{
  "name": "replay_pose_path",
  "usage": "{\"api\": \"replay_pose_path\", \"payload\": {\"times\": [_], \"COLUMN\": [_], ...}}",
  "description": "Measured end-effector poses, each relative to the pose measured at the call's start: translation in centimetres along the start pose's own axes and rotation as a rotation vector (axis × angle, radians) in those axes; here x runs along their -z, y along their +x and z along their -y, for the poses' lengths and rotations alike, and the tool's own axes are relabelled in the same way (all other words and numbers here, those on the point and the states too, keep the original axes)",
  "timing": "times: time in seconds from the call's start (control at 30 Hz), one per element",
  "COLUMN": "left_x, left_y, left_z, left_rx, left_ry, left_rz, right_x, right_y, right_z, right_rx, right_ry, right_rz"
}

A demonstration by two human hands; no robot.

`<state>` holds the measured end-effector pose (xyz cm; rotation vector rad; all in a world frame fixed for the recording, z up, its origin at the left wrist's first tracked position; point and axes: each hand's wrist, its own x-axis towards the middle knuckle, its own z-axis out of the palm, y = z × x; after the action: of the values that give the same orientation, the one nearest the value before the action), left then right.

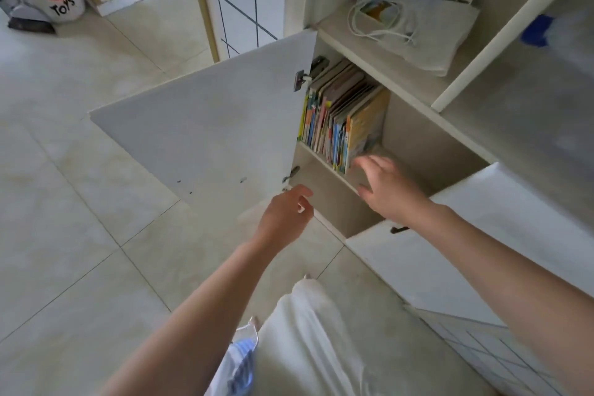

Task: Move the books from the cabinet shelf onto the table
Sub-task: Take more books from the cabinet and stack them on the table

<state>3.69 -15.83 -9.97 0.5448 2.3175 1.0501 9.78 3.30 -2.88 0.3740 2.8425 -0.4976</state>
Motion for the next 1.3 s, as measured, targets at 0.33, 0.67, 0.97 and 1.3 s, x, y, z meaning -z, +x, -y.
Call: {"api": "replay_pose_path", "payload": {"times": [0.33, 0.67, 0.97, 1.3], "left_x": [-3.4, -8.6, -12.3, -15.2], "left_y": [9.5, 19.2, 25.5, 27.7], "left_z": [-0.5, 2.4, 2.8, 2.5], "left_rx": [0.067, 0.067, 0.002, -0.026], "left_ry": [-0.029, -0.091, -0.137, -0.268], "left_rz": [-0.031, 0.036, -0.069, -0.156], "right_x": [-0.7, -4.8, -5.4, -5.7], "right_y": [13.1, 22.3, 26.3, 25.9], "right_z": [-6.4, -12.8, -15.3, -16.4], "right_rx": [0.098, 0.17, 0.242, 0.278], "right_ry": [-0.113, -0.406, -0.45, -0.385], "right_rz": [0.076, -0.087, -0.126, -0.194]}}
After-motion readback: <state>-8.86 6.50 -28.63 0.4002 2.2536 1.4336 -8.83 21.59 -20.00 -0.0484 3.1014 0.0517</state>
